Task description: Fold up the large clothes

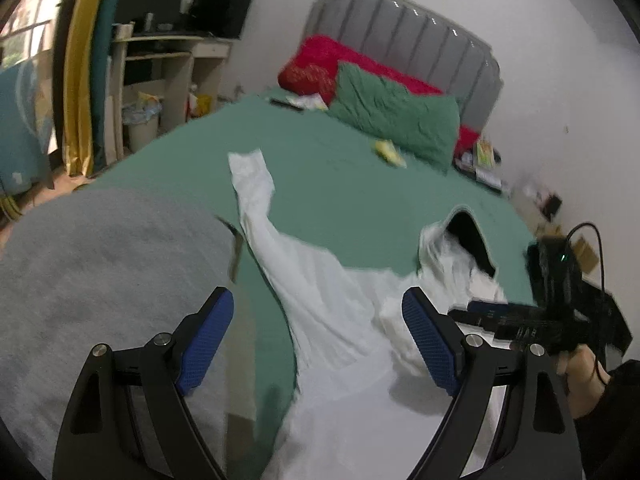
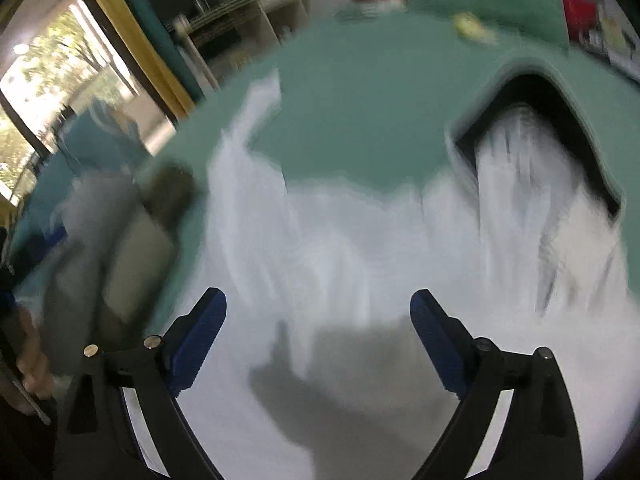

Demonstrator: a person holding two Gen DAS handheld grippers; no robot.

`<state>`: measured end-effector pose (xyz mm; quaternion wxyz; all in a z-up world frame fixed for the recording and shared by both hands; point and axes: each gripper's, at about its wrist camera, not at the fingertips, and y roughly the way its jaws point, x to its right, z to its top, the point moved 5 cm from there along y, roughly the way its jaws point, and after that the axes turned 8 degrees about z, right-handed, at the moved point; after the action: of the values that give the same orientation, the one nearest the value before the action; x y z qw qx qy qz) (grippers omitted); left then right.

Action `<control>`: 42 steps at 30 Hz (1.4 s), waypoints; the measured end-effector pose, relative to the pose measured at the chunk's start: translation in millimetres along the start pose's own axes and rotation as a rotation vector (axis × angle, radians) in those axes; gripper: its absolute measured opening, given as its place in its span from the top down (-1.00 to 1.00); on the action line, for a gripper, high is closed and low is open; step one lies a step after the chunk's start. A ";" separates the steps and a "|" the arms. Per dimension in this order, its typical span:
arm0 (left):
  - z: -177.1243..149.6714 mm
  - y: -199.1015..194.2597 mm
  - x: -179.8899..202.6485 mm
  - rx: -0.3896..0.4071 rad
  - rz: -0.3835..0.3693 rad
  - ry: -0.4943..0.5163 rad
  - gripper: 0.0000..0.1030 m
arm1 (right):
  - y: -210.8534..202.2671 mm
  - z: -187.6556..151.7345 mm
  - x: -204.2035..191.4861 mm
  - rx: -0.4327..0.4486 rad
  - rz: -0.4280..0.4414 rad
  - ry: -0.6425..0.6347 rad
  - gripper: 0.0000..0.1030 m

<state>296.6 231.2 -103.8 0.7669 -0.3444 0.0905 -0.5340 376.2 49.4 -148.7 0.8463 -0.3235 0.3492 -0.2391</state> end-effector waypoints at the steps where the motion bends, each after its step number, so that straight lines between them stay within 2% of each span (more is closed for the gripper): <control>1: 5.2 -1.7 -5.9 0.013 0.008 -0.019 -0.73 | 1.4 20.8 -5.1 0.035 0.005 -0.024 -0.80; 5: 20.0 1.6 -31.2 0.026 0.041 -0.095 -0.73 | 48.2 84.5 -16.2 0.047 0.023 -0.058 -0.80; 6: 22.5 3.8 -36.9 0.021 0.052 -0.110 -0.73 | 76.3 104.7 -21.1 0.045 0.060 -0.048 -0.79; 8: 29.3 7.1 -56.7 0.017 0.062 -0.167 -0.73 | 119.0 123.9 -38.5 0.024 0.104 -0.034 -0.77; 9: 32.1 8.3 -68.0 0.018 0.083 -0.204 -0.73 | 145.5 134.4 -45.1 0.005 0.121 -0.031 -0.70; 10: 33.3 10.0 -75.5 0.012 0.104 -0.229 -0.73 | 152.3 140.2 -48.7 -0.009 0.137 -0.025 -0.67; 14: 34.9 21.5 -106.9 -0.013 0.198 -0.290 -0.73 | 232.1 166.6 -70.2 -0.048 0.161 0.003 -0.63; 17: 34.0 23.5 -111.7 -0.025 0.194 -0.305 -0.73 | 273.3 163.8 -78.7 -0.087 0.119 -0.014 -0.50; 18: 34.7 23.2 -108.5 -0.022 0.206 -0.289 -0.73 | 269.8 164.2 -83.7 -0.067 0.092 -0.067 0.26; 19: 33.9 22.8 -105.5 -0.021 0.212 -0.277 -0.73 | 272.5 163.3 -86.7 -0.106 0.057 -0.110 0.86; 20: 33.8 23.4 -102.2 -0.022 0.216 -0.263 -0.73 | 267.6 163.7 -84.5 -0.111 0.029 -0.113 0.91; 23: 33.2 22.9 -99.0 -0.016 0.218 -0.252 -0.73 | 225.0 166.9 -76.2 -0.031 -0.013 -0.165 0.91; 27: 29.5 14.6 -82.9 0.001 0.159 -0.245 -0.73 | 123.7 156.2 -52.2 0.077 0.015 -0.153 0.91; 29: 27.7 17.3 -68.0 0.000 0.135 -0.225 -0.73 | 68.9 140.9 -41.5 0.125 -0.003 -0.178 0.91; 31: 22.5 22.4 -51.8 -0.023 0.110 -0.202 -0.73 | 3.4 116.9 -27.3 0.186 0.001 -0.192 0.91; 35: 10.9 29.4 -7.9 -0.013 0.116 -0.070 -0.73 | -71.6 65.9 0.8 0.252 -0.032 -0.155 0.91; 36: 7.0 32.7 4.4 -0.030 0.096 -0.037 -0.73 | -92.8 39.6 18.1 0.253 -0.056 -0.125 0.90; 37: 3.4 34.8 13.2 -0.044 0.078 -0.020 -0.73 | -91.8 35.6 20.6 0.250 -0.068 -0.102 0.90; 40: -13.5 40.0 46.0 -0.060 0.047 0.080 -0.73 | -116.0 -36.4 70.9 0.205 -0.131 0.048 0.85; 41: -21.0 44.0 57.7 -0.069 0.042 0.129 -0.73 | -118.2 -49.8 82.0 0.189 -0.142 0.085 0.74; 42: -29.5 49.5 67.6 -0.084 0.030 0.165 -0.73 | -122.3 -75.3 98.8 0.163 -0.164 0.146 0.36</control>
<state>347.1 168.4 -141.2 0.7496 -0.3296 0.1806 -0.5448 361.6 -124.3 -145.6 0.8197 -0.2626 0.3617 -0.3581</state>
